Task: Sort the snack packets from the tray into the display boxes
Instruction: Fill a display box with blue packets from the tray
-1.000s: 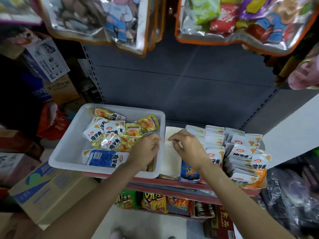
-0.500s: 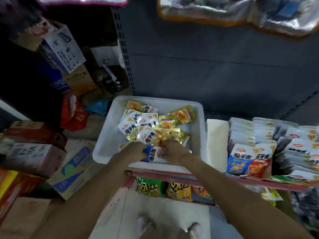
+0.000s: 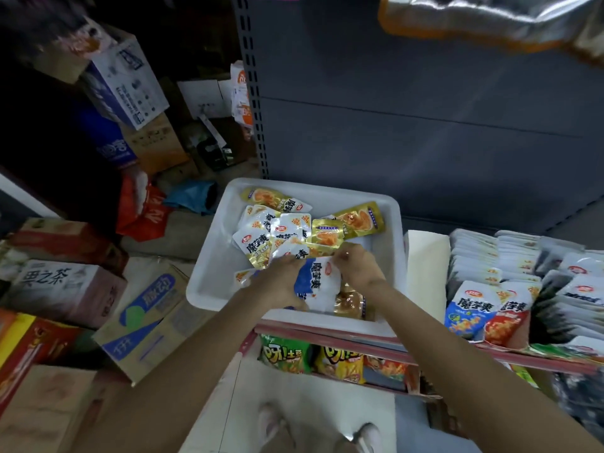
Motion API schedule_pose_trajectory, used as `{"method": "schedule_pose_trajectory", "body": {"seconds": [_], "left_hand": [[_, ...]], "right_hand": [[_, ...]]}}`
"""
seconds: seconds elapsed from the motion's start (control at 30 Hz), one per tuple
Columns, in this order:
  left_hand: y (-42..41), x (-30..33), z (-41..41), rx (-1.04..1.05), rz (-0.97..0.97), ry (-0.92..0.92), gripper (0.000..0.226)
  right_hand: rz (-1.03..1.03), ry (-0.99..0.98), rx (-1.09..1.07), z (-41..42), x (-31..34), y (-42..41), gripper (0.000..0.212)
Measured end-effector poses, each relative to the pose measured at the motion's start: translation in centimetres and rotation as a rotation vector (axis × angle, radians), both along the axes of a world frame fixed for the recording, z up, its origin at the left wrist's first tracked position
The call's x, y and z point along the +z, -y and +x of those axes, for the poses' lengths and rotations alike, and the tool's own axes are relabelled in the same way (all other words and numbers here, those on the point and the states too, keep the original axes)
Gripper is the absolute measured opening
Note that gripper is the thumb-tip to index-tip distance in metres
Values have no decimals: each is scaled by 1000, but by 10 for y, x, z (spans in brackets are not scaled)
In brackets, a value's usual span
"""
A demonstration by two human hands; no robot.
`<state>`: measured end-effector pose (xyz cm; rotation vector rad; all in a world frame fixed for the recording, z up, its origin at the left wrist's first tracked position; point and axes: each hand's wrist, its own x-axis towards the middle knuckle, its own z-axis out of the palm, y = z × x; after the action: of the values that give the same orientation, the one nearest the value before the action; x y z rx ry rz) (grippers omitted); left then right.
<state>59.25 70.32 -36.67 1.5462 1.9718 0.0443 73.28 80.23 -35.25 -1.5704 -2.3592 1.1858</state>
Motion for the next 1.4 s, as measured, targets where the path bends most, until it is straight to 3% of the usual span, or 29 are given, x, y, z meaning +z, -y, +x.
{"method": "schedule_pose_trajectory", "body": {"seconds": [0.07,0.23,0.4,0.53,0.67,0.77,0.93,1.03,1.13,1.23,1.4], "left_hand": [[-5,12,11,19,99,41,88],[-24,43,42,167,494,116,34],[-54,63,84,243,555,380,25],[-80,71,133,250,556,615,32],[-104,60,165,184,528,482,54],[-112,51,187,27,460,335,47],[-111,44,206,-35,268,265,80],[-110,41,205,-43,317,251,69],[-109,40,203,-29,354,259,52],[-105,42,202,-13,382,282,41],[-101,43,203,-12,427,296,35]], "right_hand": [[-187,-227,-172,10,9,-3,16],[-390,-614,-351,46,53,-10,16],[-37,-579,-104,99,79,-32,15],[105,-620,-123,145,91,-49,16],[319,-621,-249,196,99,-69,17],[324,-702,-324,225,105,-80,12],[280,-793,-331,242,102,-90,23],[249,-780,-288,238,97,-93,18],[226,-741,-223,235,92,-96,27],[181,-731,-190,234,91,-101,19],[169,-714,-132,239,95,-108,17]]}}
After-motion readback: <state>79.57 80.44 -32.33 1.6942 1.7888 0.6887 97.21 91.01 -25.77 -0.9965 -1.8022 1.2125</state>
